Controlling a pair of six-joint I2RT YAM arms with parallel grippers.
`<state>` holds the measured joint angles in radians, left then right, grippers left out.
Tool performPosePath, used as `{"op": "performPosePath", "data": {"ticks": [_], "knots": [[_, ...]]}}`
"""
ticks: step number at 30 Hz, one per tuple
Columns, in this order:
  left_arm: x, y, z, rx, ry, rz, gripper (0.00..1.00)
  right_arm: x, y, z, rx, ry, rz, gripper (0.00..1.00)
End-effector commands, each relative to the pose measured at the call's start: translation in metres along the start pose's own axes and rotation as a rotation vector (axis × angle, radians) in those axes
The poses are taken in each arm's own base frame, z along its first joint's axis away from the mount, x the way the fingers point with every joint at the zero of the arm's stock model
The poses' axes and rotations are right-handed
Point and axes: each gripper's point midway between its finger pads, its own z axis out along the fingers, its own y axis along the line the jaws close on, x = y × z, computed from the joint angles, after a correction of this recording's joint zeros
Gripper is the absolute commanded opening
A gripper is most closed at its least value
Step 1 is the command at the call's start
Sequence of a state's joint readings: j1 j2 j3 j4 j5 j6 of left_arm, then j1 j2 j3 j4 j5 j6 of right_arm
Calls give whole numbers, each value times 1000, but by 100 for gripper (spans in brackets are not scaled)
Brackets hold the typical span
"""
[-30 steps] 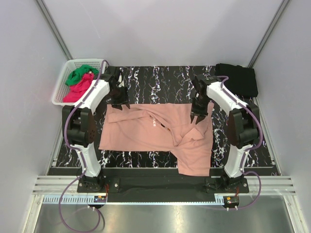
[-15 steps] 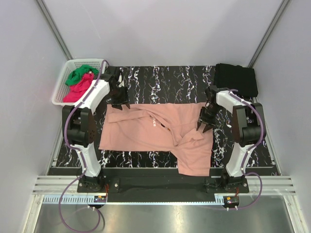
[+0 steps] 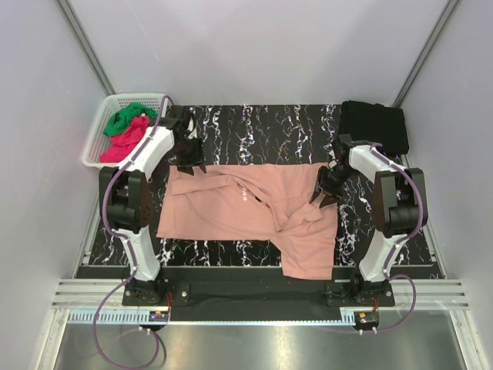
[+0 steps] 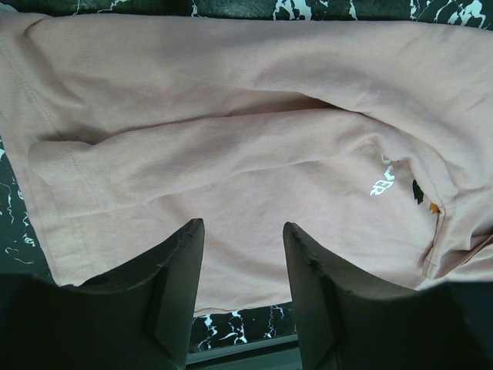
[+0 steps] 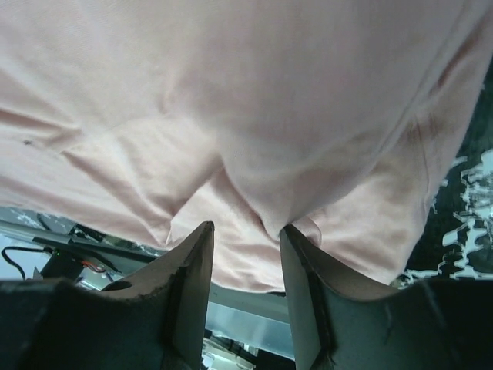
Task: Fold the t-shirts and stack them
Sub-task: Fold the tshirt
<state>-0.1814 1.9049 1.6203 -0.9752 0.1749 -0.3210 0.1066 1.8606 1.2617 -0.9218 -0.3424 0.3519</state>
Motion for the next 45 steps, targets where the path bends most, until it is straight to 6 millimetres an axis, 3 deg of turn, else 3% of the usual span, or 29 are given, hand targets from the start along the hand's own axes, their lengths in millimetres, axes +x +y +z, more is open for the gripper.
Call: {"op": "performPosePath", "data": {"ticks": [1,4,9,16,22,33,37,45], "knots": [[-9,-1,0,1,-23,16,50,6,14,-31,-52,-56,-51,47],[-10,-2,-1,5,-26,17,50,8,9,-45,-2,-68,-56,47],[-6,-1,-1,4,-17,11,50,-7,17,-65,-3,-148,-91,47],[-1,0,-4,3,-19,13,50,-17,25,-26,-79,-59,-97,48],[6,3,-7,-4,-16,12,50,-18,28,-8,-126,-19,-94,48],[2,0,-8,2,-25,4,50,-2,29,-4,-156,36,-69,48],[1,-1,-8,8,-28,2,50,11,20,0,-136,65,-54,48],[0,-2,-10,13,-34,2,50,12,13,-1,-93,62,-56,49]]}}
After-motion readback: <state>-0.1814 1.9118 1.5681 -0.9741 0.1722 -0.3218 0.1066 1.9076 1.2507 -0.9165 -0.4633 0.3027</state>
